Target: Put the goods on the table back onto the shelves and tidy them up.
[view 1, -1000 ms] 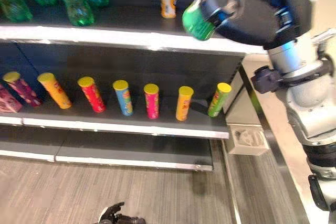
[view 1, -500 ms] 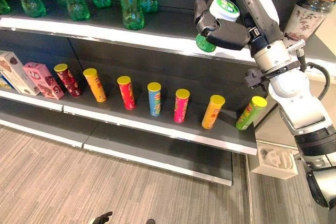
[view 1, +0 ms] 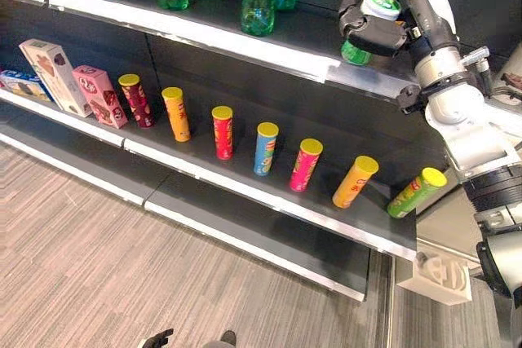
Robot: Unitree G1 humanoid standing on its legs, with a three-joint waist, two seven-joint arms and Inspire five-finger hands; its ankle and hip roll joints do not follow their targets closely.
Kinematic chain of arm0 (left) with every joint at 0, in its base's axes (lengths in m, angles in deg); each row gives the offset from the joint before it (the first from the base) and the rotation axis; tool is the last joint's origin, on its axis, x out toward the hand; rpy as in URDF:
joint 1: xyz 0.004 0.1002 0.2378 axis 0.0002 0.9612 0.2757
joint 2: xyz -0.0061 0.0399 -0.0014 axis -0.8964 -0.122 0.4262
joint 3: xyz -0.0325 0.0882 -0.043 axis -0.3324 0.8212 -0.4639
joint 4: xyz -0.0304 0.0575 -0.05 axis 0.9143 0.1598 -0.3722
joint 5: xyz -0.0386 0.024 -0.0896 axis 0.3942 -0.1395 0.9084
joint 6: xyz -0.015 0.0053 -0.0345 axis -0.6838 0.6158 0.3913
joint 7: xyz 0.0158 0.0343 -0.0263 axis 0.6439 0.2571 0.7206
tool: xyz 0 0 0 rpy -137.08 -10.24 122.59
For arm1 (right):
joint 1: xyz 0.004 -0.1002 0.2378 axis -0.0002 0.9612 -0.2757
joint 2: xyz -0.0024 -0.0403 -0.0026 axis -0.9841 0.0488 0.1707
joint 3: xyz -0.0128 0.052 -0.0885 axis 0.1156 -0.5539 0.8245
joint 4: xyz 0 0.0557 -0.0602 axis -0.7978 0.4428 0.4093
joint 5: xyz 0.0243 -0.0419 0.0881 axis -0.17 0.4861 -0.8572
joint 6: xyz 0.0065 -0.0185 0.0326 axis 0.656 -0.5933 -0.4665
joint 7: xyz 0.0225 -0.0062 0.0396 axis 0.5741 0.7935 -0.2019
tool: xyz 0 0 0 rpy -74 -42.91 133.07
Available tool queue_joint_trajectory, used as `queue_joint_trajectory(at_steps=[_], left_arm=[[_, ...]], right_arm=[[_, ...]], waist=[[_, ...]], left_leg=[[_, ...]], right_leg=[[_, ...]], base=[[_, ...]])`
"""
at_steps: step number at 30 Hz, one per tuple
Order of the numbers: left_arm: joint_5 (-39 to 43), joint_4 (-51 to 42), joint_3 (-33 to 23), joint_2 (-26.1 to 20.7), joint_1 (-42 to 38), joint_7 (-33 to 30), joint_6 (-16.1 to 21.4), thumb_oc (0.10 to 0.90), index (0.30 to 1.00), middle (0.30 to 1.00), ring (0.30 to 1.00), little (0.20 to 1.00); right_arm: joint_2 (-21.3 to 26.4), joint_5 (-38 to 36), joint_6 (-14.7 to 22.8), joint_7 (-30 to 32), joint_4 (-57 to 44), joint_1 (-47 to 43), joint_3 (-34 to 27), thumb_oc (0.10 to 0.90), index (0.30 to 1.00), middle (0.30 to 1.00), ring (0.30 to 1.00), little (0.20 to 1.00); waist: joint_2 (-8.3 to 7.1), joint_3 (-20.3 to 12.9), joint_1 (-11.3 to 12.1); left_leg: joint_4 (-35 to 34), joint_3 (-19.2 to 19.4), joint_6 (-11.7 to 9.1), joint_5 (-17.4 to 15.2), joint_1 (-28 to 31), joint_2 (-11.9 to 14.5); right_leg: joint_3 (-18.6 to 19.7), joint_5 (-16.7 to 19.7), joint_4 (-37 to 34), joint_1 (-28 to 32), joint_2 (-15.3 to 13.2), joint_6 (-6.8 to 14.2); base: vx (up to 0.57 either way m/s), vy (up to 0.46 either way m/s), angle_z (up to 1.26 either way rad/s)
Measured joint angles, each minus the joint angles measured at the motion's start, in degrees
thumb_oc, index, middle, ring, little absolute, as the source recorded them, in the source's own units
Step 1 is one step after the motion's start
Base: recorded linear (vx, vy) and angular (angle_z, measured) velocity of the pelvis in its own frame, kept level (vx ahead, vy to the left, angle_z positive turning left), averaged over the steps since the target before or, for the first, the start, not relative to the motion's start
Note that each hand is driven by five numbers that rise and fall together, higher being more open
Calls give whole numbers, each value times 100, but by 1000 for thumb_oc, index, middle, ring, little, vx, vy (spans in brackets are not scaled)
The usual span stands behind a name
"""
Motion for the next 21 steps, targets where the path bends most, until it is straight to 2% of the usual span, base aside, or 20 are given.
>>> queue_joint_trajectory(at_steps=[7,14,21], left_arm=[[2,0,27,-99,-78,0,2,800,900,900,900,900],[4,4,49,-116,-178,0,9,800,900,900,900,900],[3,133,48,-120,-162,0,8,800,900,900,900,900]], right_arm=[[-2,251,-56,206,896,-280,91,400,300,300,300,300],[-3,285,-73,260,1305,-333,178,400,300,300,300,300],[-3,277,-85,285,1308,-336,178,400,300,300,300,300]], waist=[[-64,36,97],[-65,37,81],[-66,37,24]], left_leg=[[0,-101,-9,42,-132,-18],[0,-96,-10,42,-113,-9],[0,-85,-11,43,-107,0]], right_leg=[[-103,-9,0,-76,-9,12],[-97,-8,-1,-60,0,12],[-87,-8,-1,-62,2,12]], base=[[5,-1,8],[0,0,0],[0,0,0]])
